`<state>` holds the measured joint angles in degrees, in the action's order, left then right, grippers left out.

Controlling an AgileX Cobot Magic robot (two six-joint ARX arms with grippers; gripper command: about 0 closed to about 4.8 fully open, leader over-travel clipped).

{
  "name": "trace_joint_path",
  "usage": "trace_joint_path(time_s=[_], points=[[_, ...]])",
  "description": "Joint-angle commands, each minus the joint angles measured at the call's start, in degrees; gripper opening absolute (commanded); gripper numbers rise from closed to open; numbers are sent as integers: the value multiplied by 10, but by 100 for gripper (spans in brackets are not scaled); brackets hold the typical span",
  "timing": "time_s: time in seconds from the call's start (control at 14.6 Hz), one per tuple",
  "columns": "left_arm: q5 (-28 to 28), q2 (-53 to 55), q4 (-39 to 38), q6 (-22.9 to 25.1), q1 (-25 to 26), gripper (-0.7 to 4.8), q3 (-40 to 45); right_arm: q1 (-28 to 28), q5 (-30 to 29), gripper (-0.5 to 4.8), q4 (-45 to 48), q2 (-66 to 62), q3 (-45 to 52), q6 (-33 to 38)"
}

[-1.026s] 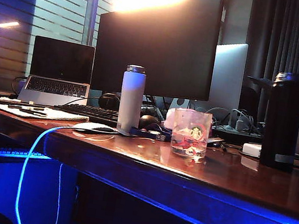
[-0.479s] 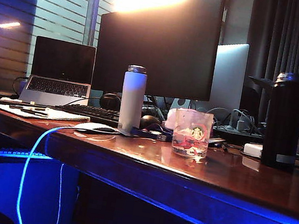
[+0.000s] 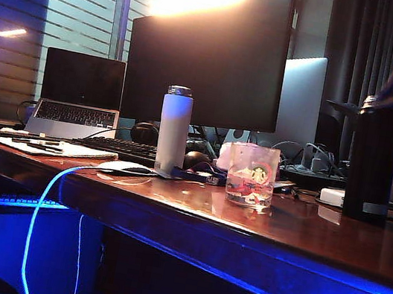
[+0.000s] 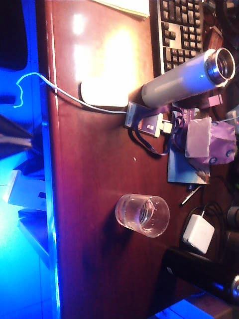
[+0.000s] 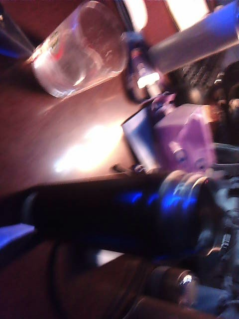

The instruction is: Pick up the black thermos, pour a little water from inside into the glass cup, then place the black thermos back on the table.

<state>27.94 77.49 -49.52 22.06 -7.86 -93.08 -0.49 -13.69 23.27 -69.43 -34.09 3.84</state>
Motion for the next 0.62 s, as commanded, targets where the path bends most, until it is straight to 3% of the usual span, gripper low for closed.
trace_joint_path(time_s=[0.07,0.21,0.34,0.62], points=[[3,-2,4,1,0,-3,-3,3,48,479,112,-45,-2,4],[3,-2,4,1,0,-3,-3,3,50,479,241,-101,11,5],[3,-2,4,1,0,-3,-3,6,92,479,253,-147,11,7],[3,-2,4,1,0,-3,-3,66,263,479,335,-212,11,0]])
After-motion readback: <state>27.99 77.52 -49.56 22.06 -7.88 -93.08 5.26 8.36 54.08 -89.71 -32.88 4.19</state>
